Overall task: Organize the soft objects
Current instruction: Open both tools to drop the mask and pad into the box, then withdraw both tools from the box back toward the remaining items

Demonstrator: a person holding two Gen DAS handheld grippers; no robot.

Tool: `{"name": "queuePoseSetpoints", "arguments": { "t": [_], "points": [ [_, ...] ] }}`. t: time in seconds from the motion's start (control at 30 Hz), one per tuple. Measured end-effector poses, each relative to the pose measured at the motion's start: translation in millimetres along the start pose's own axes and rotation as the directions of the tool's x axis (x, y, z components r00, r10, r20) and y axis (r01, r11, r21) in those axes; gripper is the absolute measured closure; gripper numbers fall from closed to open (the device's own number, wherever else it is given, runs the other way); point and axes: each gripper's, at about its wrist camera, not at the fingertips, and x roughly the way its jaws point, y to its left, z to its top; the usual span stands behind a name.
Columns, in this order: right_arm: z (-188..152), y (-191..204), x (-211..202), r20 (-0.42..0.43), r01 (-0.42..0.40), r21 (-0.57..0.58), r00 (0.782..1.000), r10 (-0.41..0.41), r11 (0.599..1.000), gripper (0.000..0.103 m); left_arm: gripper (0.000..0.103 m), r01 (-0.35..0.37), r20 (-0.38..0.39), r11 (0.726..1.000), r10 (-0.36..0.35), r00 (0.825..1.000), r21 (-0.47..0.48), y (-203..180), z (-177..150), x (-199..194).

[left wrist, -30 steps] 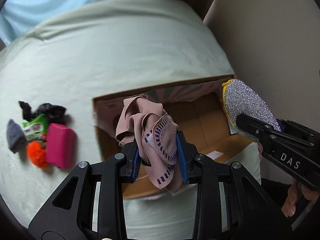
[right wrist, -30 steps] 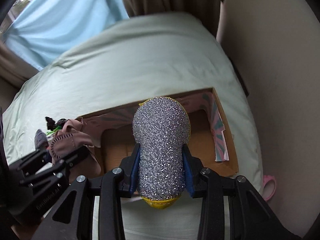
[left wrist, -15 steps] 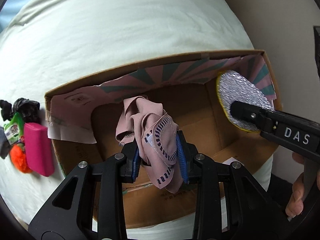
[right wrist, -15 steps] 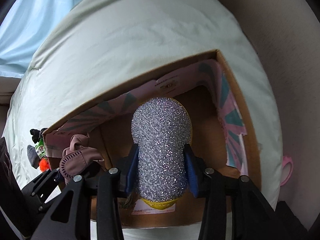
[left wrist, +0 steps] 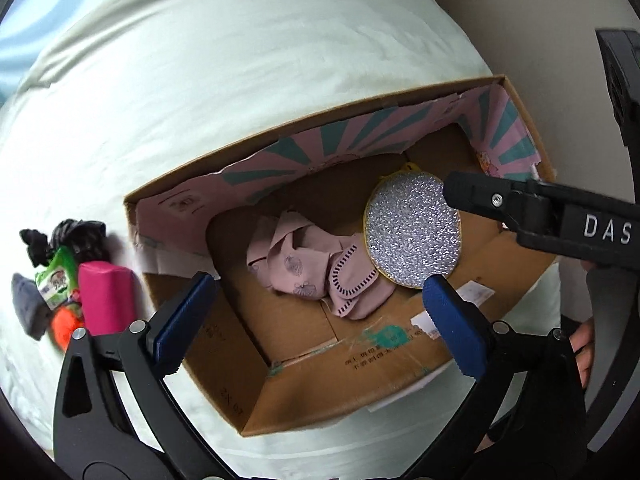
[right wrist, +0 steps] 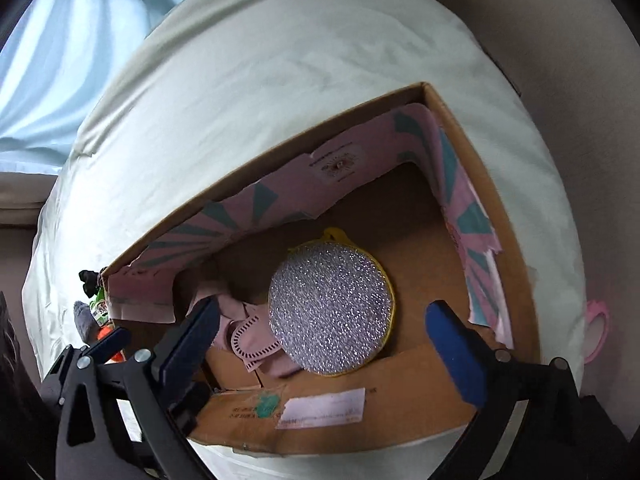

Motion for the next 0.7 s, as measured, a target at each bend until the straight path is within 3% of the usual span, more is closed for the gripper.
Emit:
{"name": "queuePoseSetpoints", "arguments": {
  "t": [0.4, 0.7],
  "points": [
    [-29, 26, -58, 0.076, 0.010, -0.048, 0.997, -0.006, 0.999, 0.001, 0.000, -0.019, 0.102, 1.000, 0.019, 0.995, 0.002, 1, -16, -61],
    [-63, 55, -135, 0.176, 0.043, -0.143, 0.984, -0.017, 0.989, 0.001, 0.000, -0.066, 0.255, 0.997, 0.076, 0.964, -0.049, 8, -52, -138]
  ]
}}
